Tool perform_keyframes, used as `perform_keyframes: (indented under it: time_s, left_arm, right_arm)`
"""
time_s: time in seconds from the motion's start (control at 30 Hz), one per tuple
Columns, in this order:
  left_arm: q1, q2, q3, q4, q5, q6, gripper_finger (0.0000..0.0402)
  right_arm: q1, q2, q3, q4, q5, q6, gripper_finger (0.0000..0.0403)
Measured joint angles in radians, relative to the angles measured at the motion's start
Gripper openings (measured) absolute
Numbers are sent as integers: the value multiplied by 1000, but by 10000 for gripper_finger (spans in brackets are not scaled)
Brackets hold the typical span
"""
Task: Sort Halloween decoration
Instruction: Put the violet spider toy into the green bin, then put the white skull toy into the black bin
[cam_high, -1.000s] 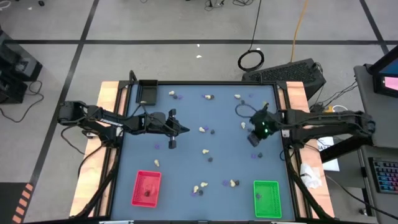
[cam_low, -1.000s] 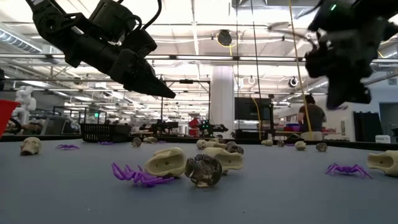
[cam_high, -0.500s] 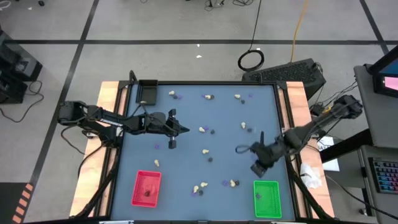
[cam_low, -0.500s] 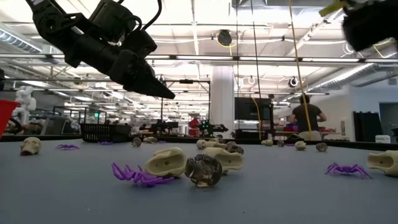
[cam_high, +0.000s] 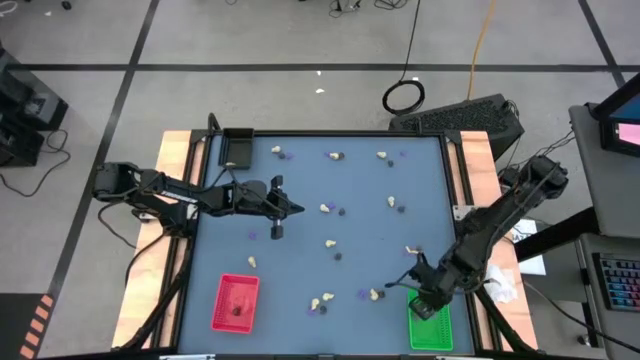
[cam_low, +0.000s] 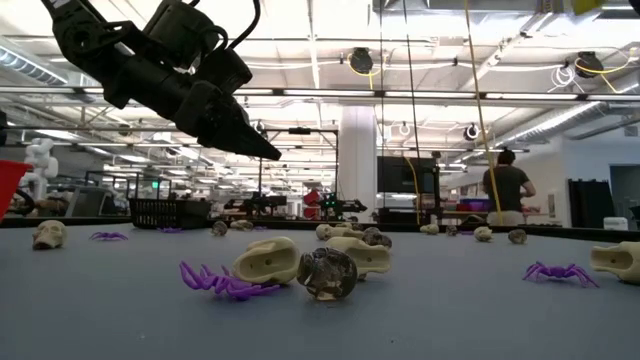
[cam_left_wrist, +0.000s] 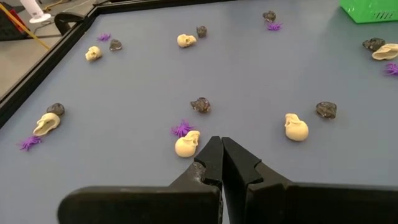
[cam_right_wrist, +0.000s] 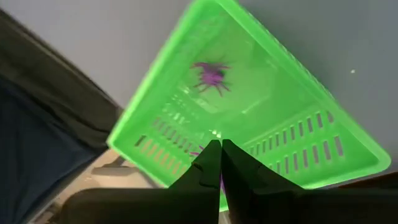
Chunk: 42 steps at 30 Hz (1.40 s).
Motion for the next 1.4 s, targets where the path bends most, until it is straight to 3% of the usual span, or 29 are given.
perform_keyframes:
  time_s: [0.4,0.73,0.93,1.13,1.27,1.4]
  left_arm:
    - [0,0,2,1,-20,1,0]
    - [0,0,10,2,-23,-1,0]
    - [4,0,17,-15,-16,-9,0]
    - [56,0,113,-211,26,-46,0]
    - [111,0,167,-270,30,-29,0]
    - [171,0,237,-442,34,8,0]
  right_arm:
    - [0,86,0,-8,-42,-91,15]
    - [-2,-3,0,-31,-41,-92,72]
    - [-4,-96,0,-30,-34,-90,64]
    - [-41,-210,0,-149,173,-259,6]
    - [-112,-245,0,-199,305,-464,5]
    - [-229,-239,0,-169,405,-737,2]
